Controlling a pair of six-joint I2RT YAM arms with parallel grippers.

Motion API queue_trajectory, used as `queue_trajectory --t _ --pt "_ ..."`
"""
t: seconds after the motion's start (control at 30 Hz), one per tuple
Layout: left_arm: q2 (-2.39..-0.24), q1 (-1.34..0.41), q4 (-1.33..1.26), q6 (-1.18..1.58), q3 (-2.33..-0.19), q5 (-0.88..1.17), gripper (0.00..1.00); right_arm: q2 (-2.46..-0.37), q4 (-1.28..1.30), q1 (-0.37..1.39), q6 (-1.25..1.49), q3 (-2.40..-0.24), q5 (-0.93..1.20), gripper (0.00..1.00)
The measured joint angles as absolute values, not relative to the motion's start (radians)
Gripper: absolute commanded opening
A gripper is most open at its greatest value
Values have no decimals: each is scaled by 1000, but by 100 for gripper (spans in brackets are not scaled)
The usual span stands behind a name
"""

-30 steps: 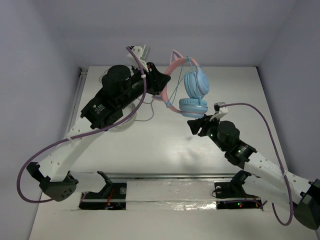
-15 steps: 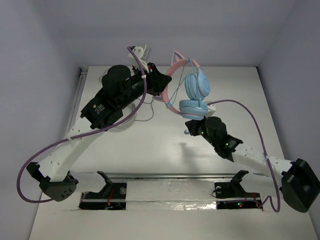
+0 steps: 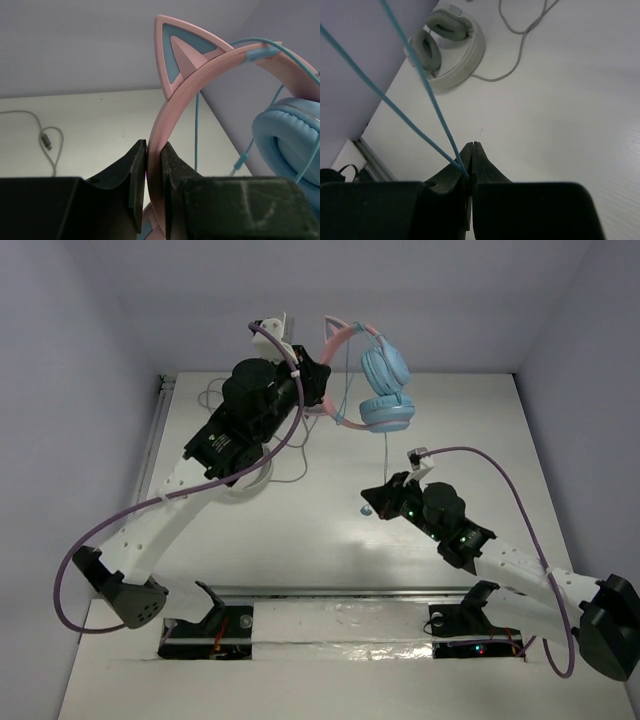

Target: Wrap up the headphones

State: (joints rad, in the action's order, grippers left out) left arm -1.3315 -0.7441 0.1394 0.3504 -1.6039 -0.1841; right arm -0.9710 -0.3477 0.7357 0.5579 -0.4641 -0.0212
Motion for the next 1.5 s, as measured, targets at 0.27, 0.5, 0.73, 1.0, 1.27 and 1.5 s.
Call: queue_trajectory --t 0.27,0.5,0.73,1.0,1.27,1.5 --pt "-1487 -677 83 401 -1604 -260 0 -955 -272 799 586 -459 7 0" --pt "-1581 -670 45 448 -1576 -308 0 -994 -208 848 618 -472 7 0" --pt "-1607 -670 -29 491 -1463 -315 0 -1099 -189 943 654 -530 7 0" --pt "-1613 -704 -142 524 -1216 -360 0 -1114 -196 1018 699 -600 15 0" --pt "-1599 -817 -221 544 -942 -396 0 -1058 -220 1020 751 -616 -86 0" --pt "-1461 -904 -242 566 -802 -402 0 -1055 -251 1021 776 -625 -249 3"
